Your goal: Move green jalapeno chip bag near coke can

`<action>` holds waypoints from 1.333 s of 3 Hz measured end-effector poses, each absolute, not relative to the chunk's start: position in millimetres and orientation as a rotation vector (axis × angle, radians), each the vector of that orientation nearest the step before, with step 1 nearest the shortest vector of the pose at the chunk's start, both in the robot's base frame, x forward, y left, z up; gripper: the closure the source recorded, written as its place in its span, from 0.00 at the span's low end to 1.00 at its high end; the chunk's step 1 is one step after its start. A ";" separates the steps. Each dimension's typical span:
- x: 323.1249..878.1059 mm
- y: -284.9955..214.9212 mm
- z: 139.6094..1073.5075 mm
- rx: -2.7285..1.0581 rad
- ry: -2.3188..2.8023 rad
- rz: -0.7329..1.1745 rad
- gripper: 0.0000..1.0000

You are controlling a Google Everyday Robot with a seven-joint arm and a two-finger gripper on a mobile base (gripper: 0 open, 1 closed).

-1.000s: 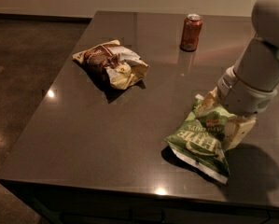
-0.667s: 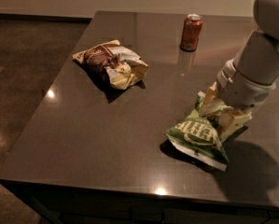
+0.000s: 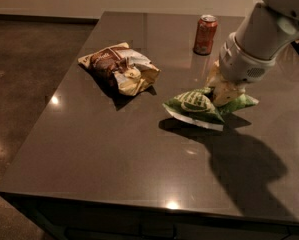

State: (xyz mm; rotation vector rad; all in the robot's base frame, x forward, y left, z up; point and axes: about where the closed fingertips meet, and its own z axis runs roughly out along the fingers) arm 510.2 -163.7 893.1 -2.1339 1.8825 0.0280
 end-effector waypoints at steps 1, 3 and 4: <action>562.2 -163.3 896.9 -2.015 1.973 -0.057 1.00; 651.6 -207.0 897.1 -1.781 2.141 -0.223 1.00; 681.5 -229.5 903.1 -1.683 2.190 -0.283 0.84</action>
Offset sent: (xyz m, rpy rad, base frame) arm 0.1610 -0.0464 0.0031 -0.0541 -0.1489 -0.3761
